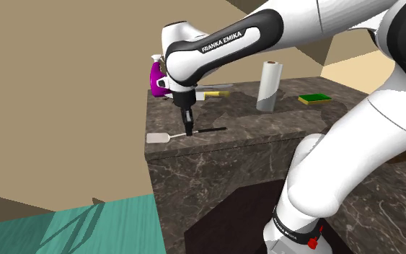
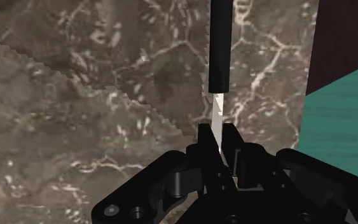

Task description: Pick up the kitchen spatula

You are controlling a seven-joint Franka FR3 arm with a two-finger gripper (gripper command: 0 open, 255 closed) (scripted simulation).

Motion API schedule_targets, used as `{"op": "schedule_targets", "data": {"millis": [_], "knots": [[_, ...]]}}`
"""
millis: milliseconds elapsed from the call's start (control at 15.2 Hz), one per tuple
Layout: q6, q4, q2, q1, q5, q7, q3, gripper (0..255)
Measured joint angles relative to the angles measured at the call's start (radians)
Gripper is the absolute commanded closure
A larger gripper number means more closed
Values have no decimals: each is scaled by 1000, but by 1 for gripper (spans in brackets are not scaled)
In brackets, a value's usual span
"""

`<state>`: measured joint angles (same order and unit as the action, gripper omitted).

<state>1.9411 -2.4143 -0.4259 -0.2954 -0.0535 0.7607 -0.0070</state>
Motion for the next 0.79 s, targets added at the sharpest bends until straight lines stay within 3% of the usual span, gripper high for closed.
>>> {"op": "schedule_targets", "data": {"millis": [792], "knots": [[-161,134,-28,-1,3,6,2,255]]}}
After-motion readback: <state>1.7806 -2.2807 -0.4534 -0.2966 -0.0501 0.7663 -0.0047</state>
